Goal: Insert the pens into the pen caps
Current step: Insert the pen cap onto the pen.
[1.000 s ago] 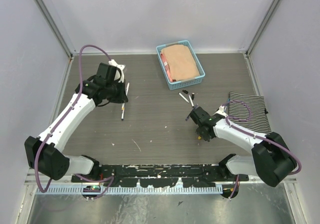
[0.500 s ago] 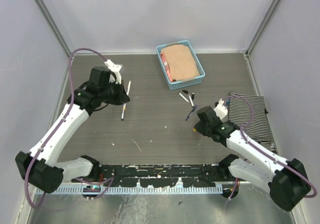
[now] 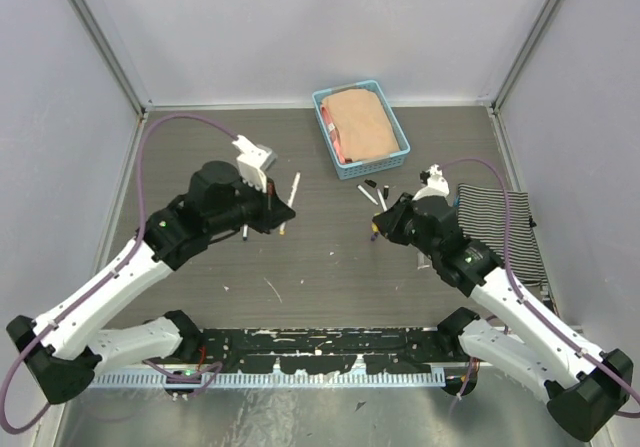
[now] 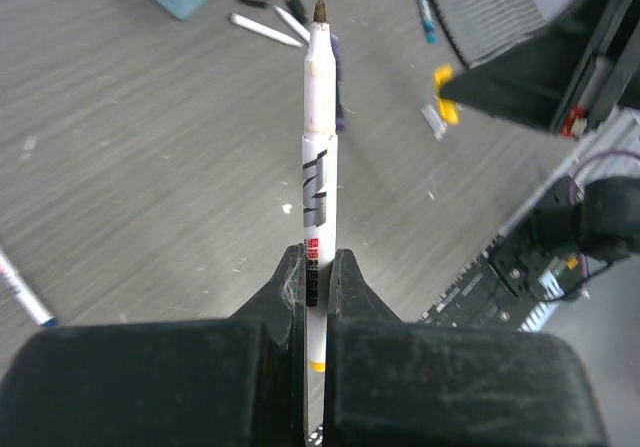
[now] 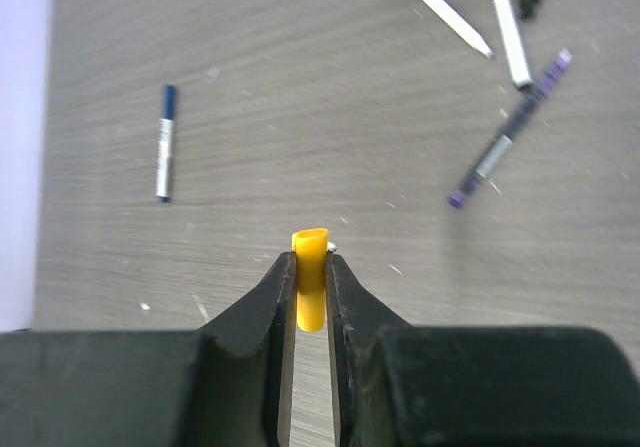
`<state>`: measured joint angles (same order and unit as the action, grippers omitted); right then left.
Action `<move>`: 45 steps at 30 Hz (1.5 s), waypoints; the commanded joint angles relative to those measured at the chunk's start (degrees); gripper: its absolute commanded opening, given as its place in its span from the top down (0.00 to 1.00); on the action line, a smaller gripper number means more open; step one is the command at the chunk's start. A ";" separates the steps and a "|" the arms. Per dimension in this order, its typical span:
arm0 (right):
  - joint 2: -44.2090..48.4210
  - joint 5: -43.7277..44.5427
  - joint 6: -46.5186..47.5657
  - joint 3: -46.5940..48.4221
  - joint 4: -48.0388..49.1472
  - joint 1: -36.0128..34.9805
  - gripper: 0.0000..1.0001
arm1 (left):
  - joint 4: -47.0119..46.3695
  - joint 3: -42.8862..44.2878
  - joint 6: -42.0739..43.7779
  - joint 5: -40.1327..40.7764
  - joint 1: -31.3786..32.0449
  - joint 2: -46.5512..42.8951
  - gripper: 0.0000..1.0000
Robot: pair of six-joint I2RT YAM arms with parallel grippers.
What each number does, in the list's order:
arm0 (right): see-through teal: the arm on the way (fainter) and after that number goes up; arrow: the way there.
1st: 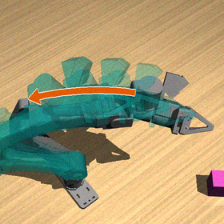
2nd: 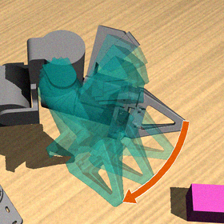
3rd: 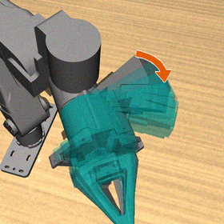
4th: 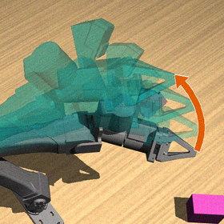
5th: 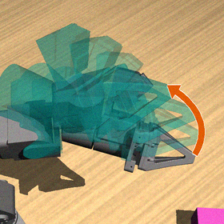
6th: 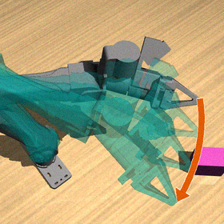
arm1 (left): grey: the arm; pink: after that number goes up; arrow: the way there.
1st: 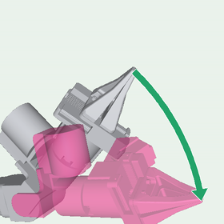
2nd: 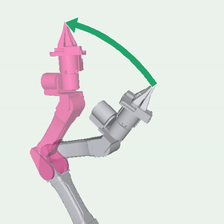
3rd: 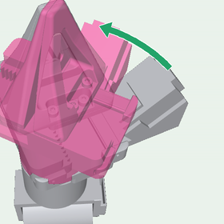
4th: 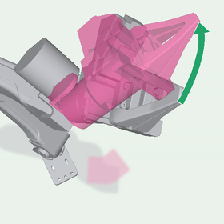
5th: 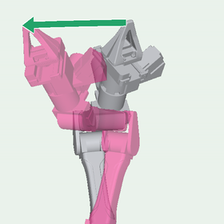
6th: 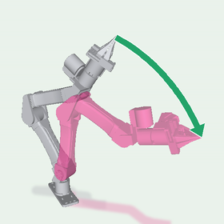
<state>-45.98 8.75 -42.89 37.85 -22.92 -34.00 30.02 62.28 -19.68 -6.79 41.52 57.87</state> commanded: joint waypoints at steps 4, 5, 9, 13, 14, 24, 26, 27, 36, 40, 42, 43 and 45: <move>2.28 -3.93 5.19 5.47 15.86 0.16 0.95 | -11.97 -2.49 -2.94 3.76 12.97 3.48 1.00; 2.40 -4.33 4.73 5.08 18.17 0.15 0.96 | -14.08 -2.51 -3.13 3.90 14.29 4.09 1.00; 3.14 -5.44 2.15 3.06 27.19 0.16 0.96 | -18.69 -2.16 -3.44 4.06 18.20 6.42 1.00; 3.61 -7.00 -1.14 0.96 35.92 0.16 0.97 | -19.87 -0.89 -3.54 3.98 19.92 8.40 1.00; 3.69 -7.46 -1.79 0.54 37.95 0.16 0.97 | -19.98 -0.65 -3.46 3.95 20.24 8.67 1.00; 6.02 -8.94 -5.20 -1.52 43.87 0.16 0.98 | -19.52 0.62 -3.47 3.45 20.55 9.82 1.00; 6.96 -9.15 -5.67 -2.18 44.20 0.12 0.98 | -19.51 0.49 -3.67 3.56 20.64 9.60 1.00; 7.40 -9.26 -5.68 -2.31 44.14 0.18 0.99 | -19.54 0.43 -3.69 3.80 20.64 9.57 1.00; 9.41 -9.63 -5.27 -2.42 41.39 0.20 0.99 | -19.74 1.07 -3.60 3.71 20.80 10.49 1.00; 9.11 -9.87 -5.28 -2.62 40.92 0.16 0.99 | -19.92 0.98 -3.61 3.86 20.91 10.44 1.00; 9.00 -10.06 -5.47 -2.74 40.99 0.16 0.99 | -19.92 0.87 -3.53 4.24 20.93 10.31 1.00; 8.97 -10.15 -5.53 -2.82 40.94 0.16 0.99 | -19.85 0.80 -3.46 4.50 20.89 10.26 1.00; 8.93 -10.33 -5.45 -2.97 40.93 0.17 0.99 | -19.83 0.73 -3.43 4.75 20.92 10.10 1.00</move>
<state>-37.39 -0.36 -48.25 34.79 16.14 -34.00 12.62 61.10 -23.20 -3.27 62.11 68.23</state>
